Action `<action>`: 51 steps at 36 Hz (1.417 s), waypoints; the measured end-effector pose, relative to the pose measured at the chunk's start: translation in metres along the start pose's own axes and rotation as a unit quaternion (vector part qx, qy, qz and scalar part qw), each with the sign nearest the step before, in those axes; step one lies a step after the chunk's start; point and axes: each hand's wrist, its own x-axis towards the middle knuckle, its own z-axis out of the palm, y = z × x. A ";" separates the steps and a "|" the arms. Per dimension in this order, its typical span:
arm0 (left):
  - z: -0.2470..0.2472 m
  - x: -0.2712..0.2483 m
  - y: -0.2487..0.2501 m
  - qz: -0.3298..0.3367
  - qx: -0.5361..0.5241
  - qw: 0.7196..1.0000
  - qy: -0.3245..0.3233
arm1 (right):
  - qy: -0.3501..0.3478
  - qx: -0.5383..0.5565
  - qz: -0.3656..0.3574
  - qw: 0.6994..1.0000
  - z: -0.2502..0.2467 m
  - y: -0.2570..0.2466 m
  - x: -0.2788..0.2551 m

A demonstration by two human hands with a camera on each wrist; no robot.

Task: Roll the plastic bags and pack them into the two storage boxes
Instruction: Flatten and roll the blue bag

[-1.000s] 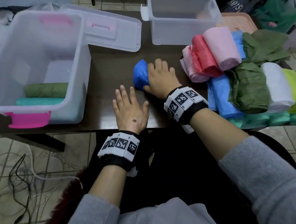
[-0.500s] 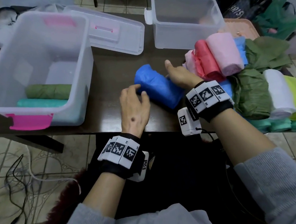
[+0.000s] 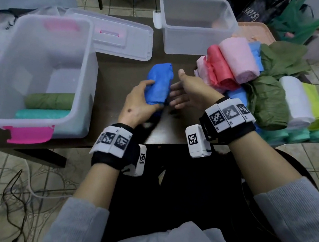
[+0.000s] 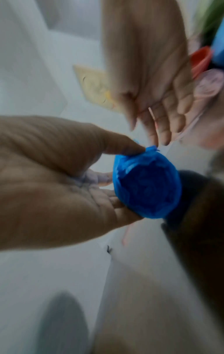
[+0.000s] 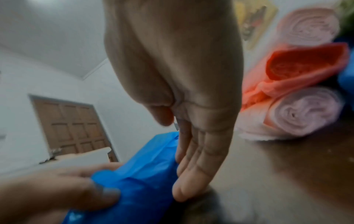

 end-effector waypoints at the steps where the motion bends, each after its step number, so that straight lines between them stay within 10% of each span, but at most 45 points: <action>1: -0.003 0.003 -0.003 -0.013 -0.022 1.000 0.008 | 0.004 -0.019 -0.009 1.000 0.001 0.000 -0.001; 4: -0.012 0.011 -0.005 -0.053 -0.079 0.994 0.054 | 0.031 -0.148 -0.099 0.984 0.001 0.002 -0.001; 11: -0.025 0.035 -0.012 -0.168 -0.102 0.964 0.181 | 0.089 -0.503 -0.346 0.787 0.006 0.001 0.002; 23: -0.025 0.059 -0.017 -0.228 -0.166 0.949 0.142 | 0.018 -0.699 -0.366 0.614 0.014 -0.011 -0.009; 32: -0.031 0.075 -0.001 -0.193 -0.210 0.952 0.106 | -0.035 -0.743 -0.336 0.577 0.018 -0.002 -0.013; 38: -0.038 0.077 0.021 -0.152 -0.155 0.974 0.068 | -0.081 -0.688 -0.326 0.643 0.024 0.005 -0.023; 51: -0.038 0.078 0.031 -0.042 0.068 0.992 0.101 | -0.051 -0.704 -0.318 0.633 0.028 0.021 -0.029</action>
